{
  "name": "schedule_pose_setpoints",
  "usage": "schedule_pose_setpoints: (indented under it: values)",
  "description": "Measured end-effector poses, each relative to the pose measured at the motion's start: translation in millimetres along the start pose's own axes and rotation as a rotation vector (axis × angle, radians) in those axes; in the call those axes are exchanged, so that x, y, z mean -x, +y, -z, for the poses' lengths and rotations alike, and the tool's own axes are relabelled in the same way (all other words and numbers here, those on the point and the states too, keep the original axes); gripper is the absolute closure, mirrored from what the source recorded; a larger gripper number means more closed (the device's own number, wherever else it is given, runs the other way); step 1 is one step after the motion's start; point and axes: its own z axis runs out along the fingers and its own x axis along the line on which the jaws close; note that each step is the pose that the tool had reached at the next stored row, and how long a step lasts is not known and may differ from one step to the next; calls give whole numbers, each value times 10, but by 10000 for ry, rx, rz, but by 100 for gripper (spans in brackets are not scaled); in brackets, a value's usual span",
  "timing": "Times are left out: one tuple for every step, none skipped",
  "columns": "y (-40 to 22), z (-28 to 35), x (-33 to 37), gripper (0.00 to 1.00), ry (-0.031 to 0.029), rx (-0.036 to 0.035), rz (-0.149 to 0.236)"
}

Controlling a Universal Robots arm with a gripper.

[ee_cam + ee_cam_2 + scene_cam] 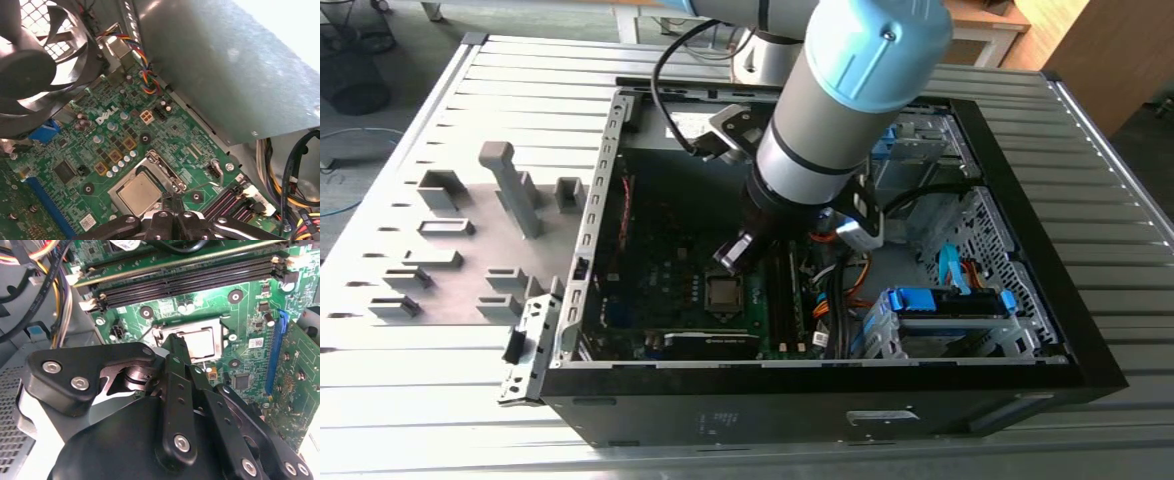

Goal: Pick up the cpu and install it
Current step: 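Close the cpu cover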

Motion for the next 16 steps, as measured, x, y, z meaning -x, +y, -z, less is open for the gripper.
schedule_pose_setpoints:
  values:
    - [7, -2, -15, 89, -14, -21, 13]
    - [14, -3, -28, 89, -28, -41, 25]
    - [20, -5, -43, 89, -44, -62, 39]
    - [26, -7, -57, 89, -59, -82, 52]
    - [32, -8, -71, 89, -73, -101, 64]
    - [37, -10, -86, 89, -88, -119, 76]
    - [38, -11, -103, 89, -100, -134, 86]
    - [36, -12, -122, 89, -111, -146, 95]
    - [31, -12, -144, 89, -120, -157, 104]
    - [25, -12, -164, 89, -127, -167, 111]
    - [16, -10, -184, 89, -132, -175, 117]
    - [6, -10, -203, 89, -139, -181, 122]
    - [2, -9, -209, 89, -139, -184, 123]
    - [2, -9, -209, 89, -140, -184, 123]
    - [2, -9, -209, 89, -140, -184, 123]
    - [2, -9, -209, 89, -141, -184, 122]
